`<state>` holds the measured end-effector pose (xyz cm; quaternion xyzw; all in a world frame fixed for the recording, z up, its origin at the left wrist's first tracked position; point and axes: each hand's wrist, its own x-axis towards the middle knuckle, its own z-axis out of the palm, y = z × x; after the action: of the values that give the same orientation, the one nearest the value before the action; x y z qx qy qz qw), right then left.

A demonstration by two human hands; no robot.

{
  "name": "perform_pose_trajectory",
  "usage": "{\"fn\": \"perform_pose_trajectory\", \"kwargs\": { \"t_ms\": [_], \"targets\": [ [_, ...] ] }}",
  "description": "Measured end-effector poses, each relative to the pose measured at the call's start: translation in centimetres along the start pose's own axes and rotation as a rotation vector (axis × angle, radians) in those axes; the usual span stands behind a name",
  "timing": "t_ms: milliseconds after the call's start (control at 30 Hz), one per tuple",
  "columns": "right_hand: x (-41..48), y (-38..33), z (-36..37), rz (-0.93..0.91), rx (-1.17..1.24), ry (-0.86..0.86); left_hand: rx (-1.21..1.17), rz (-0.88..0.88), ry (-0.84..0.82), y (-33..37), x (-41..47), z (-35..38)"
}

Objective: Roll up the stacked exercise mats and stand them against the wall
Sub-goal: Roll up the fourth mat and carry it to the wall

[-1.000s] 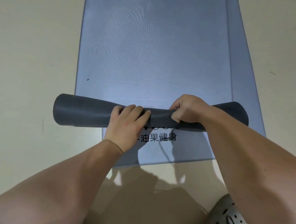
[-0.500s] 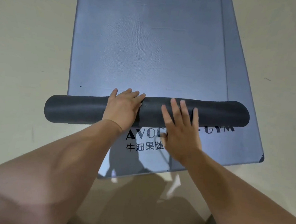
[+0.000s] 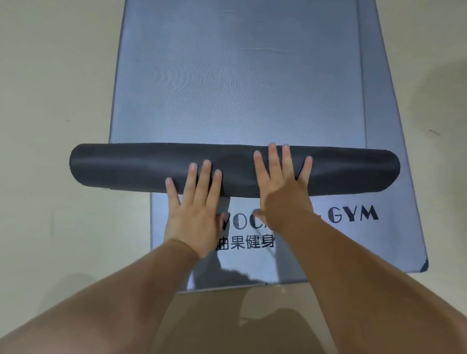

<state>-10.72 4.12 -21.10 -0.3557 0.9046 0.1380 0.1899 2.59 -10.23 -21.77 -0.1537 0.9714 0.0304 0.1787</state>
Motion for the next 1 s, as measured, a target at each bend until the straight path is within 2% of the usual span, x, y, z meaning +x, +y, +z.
{"fn": "perform_pose_trajectory", "kwargs": {
  "t_ms": [167,300,400,533,667,767,933,1000],
  "targets": [
    [2.6,1.5,-1.4,-0.038,0.104,0.024,0.048,0.047,-0.040,-1.3,3.4,-1.2],
    [1.1,1.7,-0.4,-0.119,0.056,0.225,0.014,0.057,-0.076,-1.9,5.7,-2.5],
    [0.6,0.6,0.4,-0.047,0.007,0.170,-0.021,0.064,-0.092,-2.2,6.8,-3.2],
    [2.8,0.9,-1.9,0.005,-0.012,0.145,-0.032,0.044,-0.089,-2.1,7.3,-3.9],
    [3.8,1.6,-3.9,0.000,-0.031,-0.038,-0.012,0.051,-0.075,-2.1,7.5,-5.3],
    [3.6,1.6,-4.8,0.006,0.039,-0.091,-0.016,0.056,-0.077,-2.2,7.0,-6.3],
    [1.0,1.4,-5.4,-0.035,0.176,-0.207,0.023,0.098,0.150,-1.7,-0.1,-3.7],
    [-0.1,1.6,-6.2,-0.087,0.290,-0.273,-0.009,0.185,0.203,-0.9,-3.3,-1.6]
  ]
}}
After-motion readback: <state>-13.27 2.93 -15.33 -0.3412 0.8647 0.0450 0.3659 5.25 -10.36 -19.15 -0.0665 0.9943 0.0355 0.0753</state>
